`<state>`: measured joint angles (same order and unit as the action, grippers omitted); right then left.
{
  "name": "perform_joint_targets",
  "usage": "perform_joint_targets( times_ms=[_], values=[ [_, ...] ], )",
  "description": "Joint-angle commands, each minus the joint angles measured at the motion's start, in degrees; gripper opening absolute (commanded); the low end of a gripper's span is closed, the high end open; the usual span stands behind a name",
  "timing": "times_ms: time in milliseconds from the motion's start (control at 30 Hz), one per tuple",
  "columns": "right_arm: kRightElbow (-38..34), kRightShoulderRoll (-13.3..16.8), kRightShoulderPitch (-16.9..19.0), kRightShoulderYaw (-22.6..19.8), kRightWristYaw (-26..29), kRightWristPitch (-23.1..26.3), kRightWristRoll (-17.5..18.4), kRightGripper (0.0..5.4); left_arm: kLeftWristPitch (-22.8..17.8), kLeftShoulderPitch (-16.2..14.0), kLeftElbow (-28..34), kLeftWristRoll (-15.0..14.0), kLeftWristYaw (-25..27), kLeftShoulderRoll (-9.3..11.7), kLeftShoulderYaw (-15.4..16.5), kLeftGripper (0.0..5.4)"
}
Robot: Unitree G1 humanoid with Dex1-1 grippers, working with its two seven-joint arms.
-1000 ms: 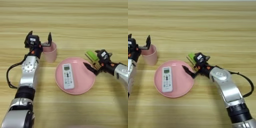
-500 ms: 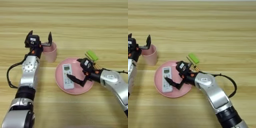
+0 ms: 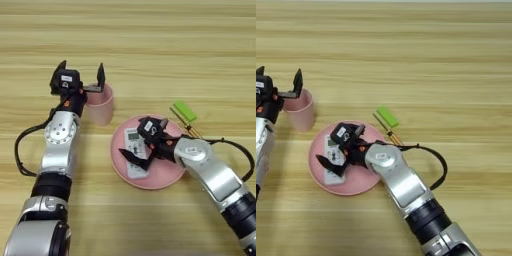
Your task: Move the objects on the table
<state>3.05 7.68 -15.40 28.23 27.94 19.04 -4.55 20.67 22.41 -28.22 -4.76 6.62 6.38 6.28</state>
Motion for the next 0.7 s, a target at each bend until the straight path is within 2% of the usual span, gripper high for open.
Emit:
perform_joint_targets(
  times_ms=[33,333,700],
  values=[
    [1.46,-0.37,-0.37,1.65,-1.12,-1.6,-2.88,5.38,0.24,0.14,0.59,0.59,-0.24,-0.09,-0.34,5.4],
    [2.33,-0.77,0.1,2.29,-1.69,-1.98,-5.7,5.38,0.33,0.22,0.48,0.58,-0.32,-0.13,-0.41,5.4],
    [-1.02,2.75,0.14,2.44,0.75,1.58,-8.57,5.38,0.52,0.53,-0.07,0.65,-0.53,-0.29,-0.56,5.4]
  ],
)
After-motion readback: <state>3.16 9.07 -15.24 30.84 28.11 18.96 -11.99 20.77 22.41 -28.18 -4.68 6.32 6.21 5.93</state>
